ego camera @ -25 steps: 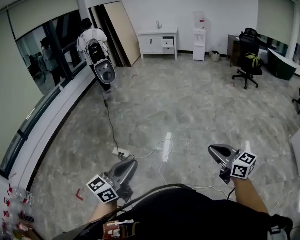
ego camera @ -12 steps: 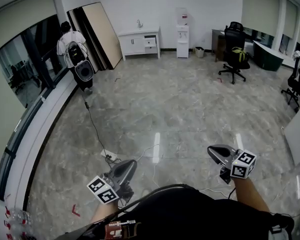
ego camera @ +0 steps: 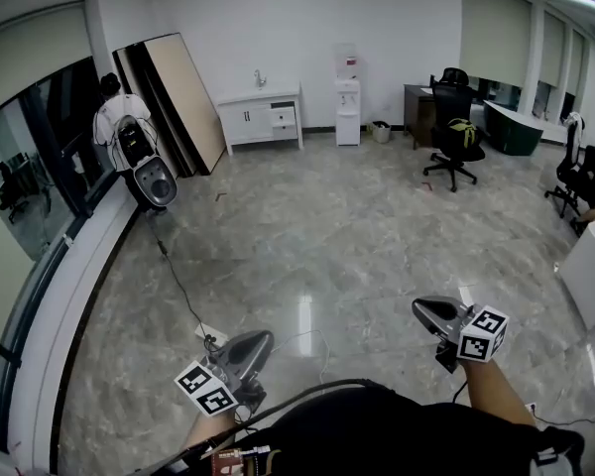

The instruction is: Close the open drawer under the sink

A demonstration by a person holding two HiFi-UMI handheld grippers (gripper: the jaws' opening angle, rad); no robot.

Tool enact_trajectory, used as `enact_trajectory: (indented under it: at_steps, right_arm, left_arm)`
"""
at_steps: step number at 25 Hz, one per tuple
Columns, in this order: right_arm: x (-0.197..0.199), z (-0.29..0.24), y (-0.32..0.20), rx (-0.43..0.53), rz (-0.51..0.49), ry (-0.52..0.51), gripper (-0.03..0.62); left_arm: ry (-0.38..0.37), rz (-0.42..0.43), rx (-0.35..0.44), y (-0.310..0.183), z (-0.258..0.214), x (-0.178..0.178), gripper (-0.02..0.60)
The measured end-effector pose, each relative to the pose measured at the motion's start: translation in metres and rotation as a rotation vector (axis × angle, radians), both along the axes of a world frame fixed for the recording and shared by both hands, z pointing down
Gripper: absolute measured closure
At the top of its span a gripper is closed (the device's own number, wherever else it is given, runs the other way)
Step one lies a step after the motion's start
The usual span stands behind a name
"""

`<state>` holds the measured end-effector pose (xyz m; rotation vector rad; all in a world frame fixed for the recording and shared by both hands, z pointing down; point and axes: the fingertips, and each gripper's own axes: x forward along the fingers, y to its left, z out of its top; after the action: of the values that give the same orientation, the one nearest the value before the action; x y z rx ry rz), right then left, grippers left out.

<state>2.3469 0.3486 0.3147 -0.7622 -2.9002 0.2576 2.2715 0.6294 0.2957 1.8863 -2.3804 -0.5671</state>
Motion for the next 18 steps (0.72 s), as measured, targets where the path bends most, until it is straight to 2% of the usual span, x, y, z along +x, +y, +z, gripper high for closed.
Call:
enact_trajectory:
  at_steps: [7, 13, 18]
  right_arm:
    - [-0.08, 0.005, 0.045, 0.034, -0.063, 0.025, 0.597]
    - [-0.158, 0.007, 0.062, -0.005, -0.113, 0.04, 0.597]
    - [-0.218, 0.023, 0.05, -0.033, -0.192, 0.046, 0.596]
  left_arm:
    - [0.02, -0.055, 0.054, 0.046, 0.014, -0.067, 0.581]
    - [0.08, -0.161, 0.015, 0.086, 0.032, -0.113, 0.581]
    - [0.072, -0.23, -0.009, 0.073, 0.035, -0.149, 0.581]
